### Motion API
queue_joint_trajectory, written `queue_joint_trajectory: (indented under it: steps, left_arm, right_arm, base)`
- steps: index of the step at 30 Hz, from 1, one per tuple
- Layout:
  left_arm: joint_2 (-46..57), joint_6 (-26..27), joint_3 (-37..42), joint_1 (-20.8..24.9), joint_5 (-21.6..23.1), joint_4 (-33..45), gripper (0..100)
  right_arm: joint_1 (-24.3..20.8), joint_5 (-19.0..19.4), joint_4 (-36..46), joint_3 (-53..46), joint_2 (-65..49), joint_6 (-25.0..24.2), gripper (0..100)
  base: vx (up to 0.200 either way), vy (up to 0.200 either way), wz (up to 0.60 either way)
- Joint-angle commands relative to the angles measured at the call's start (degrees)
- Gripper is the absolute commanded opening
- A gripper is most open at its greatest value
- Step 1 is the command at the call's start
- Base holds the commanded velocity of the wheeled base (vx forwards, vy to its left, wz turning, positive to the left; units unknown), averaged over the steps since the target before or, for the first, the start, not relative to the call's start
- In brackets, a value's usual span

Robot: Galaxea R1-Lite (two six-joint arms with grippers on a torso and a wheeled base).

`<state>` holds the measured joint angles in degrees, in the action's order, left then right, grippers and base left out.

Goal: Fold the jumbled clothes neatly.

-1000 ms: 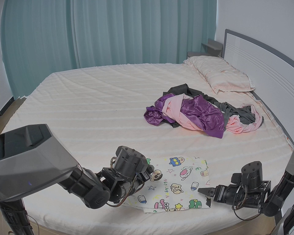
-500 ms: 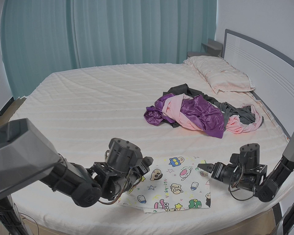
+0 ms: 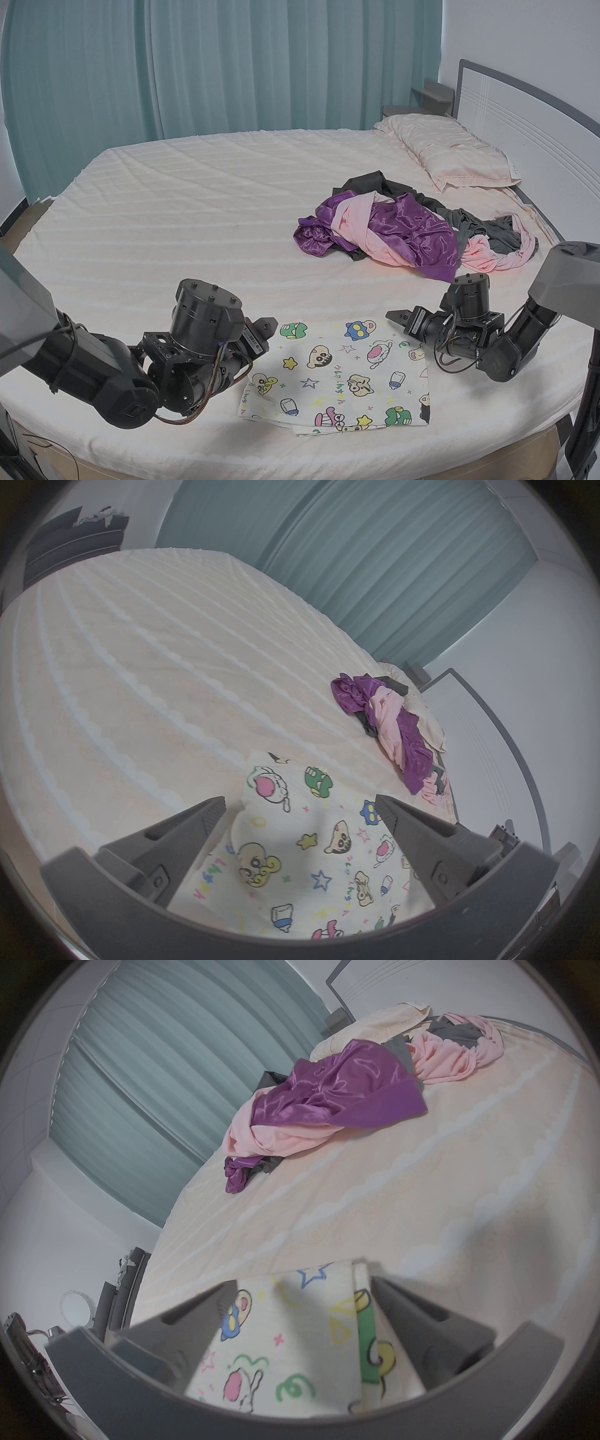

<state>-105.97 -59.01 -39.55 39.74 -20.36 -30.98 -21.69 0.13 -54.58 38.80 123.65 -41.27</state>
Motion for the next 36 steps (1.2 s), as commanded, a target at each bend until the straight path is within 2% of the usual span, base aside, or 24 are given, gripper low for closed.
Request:
queue_joint_trajectory:
  steps: [1, 7, 16, 21, 22, 34, 36]
  left_arm:
    - [0.15, 0.30, 1.40, -0.63, -0.21, -0.05, 100]
    - [-0.55, 0.39, 1.75, 0.16, -0.21, 0.04, 100]
    - [-6.97, 0.30, 1.31, 1.74, -0.12, 0.04, 100]
    - [-8.55, 0.39, -1.85, 1.48, -0.21, -0.05, 100]
    - [-8.46, 0.39, -2.82, 1.39, -0.21, -0.05, 100]
    - [-14.88, 0.57, -7.04, 1.22, -0.38, -0.05, 100]
    - [-15.14, 0.39, -7.12, 0.95, -2.76, -0.14, 100]
  right_arm:
    - [0.24, -0.57, 0.09, 3.03, 5.02, 0.22, 0]
    - [2.18, -2.68, -0.53, 3.03, 4.85, 0.13, 0]
    - [3.67, -2.77, -1.15, 3.12, 4.67, -0.04, 0]
    - [3.41, -2.68, -1.15, 3.03, 4.67, 0.04, 0]
    - [3.41, -2.77, -1.15, 3.03, 4.67, 0.04, 100]
    - [3.76, -2.86, -2.90, -4.44, -2.01, 0.13, 100]
    - [3.58, -2.86, -6.07, -8.48, -3.59, 0.31, 100]
  base:
    - [0.000, 0.000, 0.00]
    - [0.000, 0.000, 0.00]
    - [0.000, 0.000, 0.00]
    - [0.000, 0.000, 0.00]
    - [0.000, 0.000, 0.00]
    - [0.000, 0.000, 0.00]
    - [0.000, 0.000, 0.00]
